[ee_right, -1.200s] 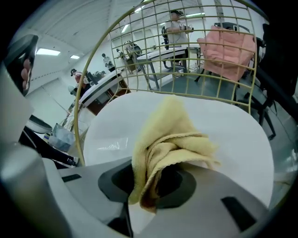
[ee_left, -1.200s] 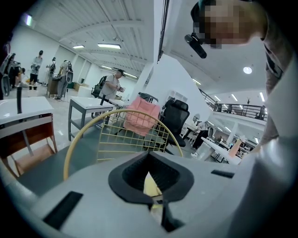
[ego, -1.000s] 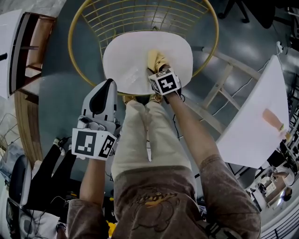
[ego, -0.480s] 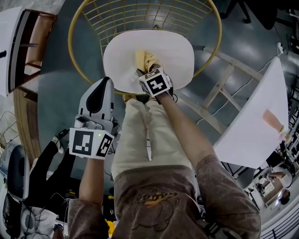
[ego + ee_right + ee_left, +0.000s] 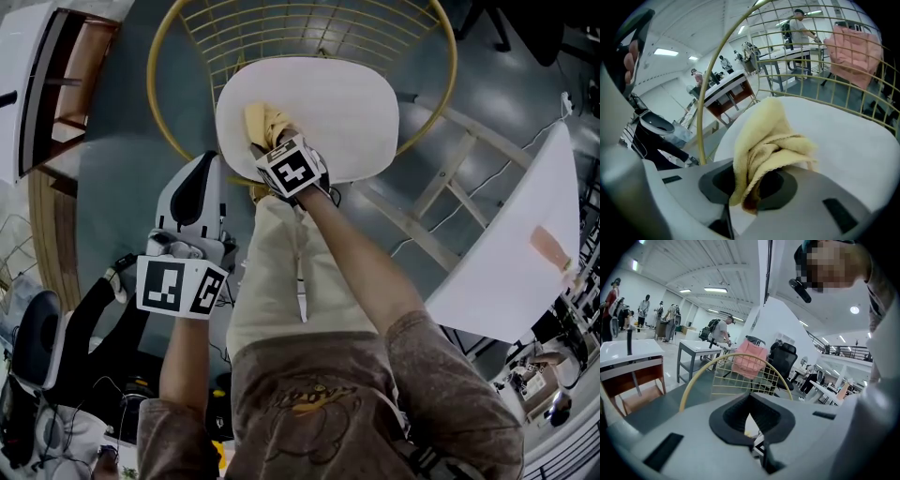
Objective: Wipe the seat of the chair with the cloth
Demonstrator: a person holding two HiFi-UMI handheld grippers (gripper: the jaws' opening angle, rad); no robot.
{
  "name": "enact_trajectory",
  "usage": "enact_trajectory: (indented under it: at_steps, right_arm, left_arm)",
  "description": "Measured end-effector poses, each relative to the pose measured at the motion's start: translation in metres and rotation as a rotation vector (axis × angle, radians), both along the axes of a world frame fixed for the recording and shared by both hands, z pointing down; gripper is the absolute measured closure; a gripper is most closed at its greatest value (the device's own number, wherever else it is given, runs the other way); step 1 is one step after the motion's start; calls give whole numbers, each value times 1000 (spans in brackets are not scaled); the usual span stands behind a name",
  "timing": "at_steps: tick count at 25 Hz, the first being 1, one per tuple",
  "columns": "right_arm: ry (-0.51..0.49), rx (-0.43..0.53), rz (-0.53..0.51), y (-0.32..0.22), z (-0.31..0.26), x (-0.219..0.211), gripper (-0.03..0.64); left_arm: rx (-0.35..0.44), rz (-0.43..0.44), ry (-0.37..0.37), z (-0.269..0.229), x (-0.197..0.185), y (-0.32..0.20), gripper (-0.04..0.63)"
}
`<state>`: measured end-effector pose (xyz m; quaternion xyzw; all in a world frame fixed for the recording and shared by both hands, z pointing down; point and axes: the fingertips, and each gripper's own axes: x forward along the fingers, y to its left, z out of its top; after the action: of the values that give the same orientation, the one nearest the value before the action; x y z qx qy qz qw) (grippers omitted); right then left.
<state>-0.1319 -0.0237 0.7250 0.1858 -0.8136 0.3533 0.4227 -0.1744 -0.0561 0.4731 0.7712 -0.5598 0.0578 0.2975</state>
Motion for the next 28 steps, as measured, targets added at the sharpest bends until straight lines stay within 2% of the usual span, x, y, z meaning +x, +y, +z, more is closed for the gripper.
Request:
enact_trajectory:
  at_steps: [7,11,16,22,28]
  right_arm:
    - [-24,-28,-44,13,-4,-20,506]
    - [-87,-41,-76,26,-13,-36,506]
    - [-102,-26,-92,36,-20,-46,506]
    - [-110,0,-51,29,-35,-8,506]
    - [-53,53,10,23,-48,35,506]
  left_arm:
    - [0,-21,-3,1,-11,3,589]
    - [3,-26,-3,-2,-14,9,589]
    - [11,-28,-3,-5,-15,18,589]
    - [30,-26,-12,-16,10,19,589]
    - [37,2,3,-21,13,28,589]
